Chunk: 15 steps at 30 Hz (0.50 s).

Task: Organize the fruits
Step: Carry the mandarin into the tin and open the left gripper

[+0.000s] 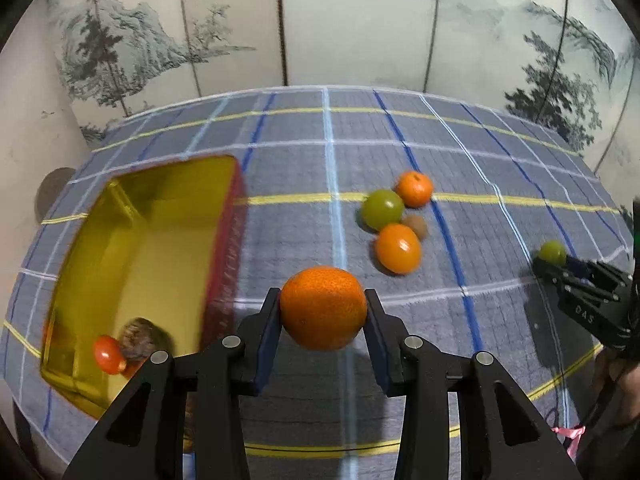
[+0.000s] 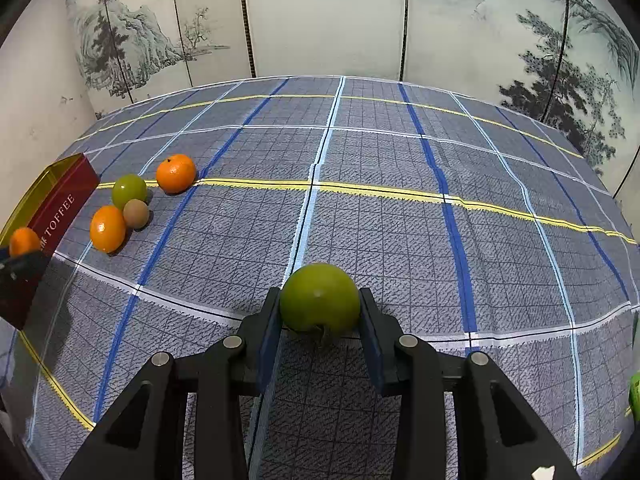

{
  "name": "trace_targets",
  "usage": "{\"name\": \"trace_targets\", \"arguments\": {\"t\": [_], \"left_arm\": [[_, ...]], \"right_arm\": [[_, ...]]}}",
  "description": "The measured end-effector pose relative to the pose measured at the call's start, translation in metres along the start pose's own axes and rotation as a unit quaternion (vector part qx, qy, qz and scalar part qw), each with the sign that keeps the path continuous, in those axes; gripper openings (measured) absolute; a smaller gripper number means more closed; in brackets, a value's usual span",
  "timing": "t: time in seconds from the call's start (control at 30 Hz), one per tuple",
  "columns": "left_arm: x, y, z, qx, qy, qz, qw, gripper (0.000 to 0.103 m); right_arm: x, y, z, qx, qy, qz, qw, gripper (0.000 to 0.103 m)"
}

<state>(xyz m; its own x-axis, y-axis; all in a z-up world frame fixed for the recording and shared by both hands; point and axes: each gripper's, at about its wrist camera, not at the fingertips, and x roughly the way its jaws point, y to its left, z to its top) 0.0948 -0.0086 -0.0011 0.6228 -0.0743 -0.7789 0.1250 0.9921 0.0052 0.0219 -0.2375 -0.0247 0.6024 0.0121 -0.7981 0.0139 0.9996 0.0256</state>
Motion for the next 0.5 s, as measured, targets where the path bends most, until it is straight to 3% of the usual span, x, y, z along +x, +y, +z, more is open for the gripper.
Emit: {"name": "trace_targets", "arguments": {"t": [0.27, 0.5], "left_arm": [[-0.011, 0.055, 0.011, -0.032, -0.021, 0.053, 0.9979, 0.041], [0.0, 0.11, 0.012, -0.057, -0.011, 0.097, 0.9935, 0.041]], "right_arm": [[0.0, 0.0, 0.0, 0.001, 0.0, 0.0, 1.0, 0.034], [-0.001, 0.0, 0.0, 0.002, 0.0, 0.001, 1.0, 0.034]]}}
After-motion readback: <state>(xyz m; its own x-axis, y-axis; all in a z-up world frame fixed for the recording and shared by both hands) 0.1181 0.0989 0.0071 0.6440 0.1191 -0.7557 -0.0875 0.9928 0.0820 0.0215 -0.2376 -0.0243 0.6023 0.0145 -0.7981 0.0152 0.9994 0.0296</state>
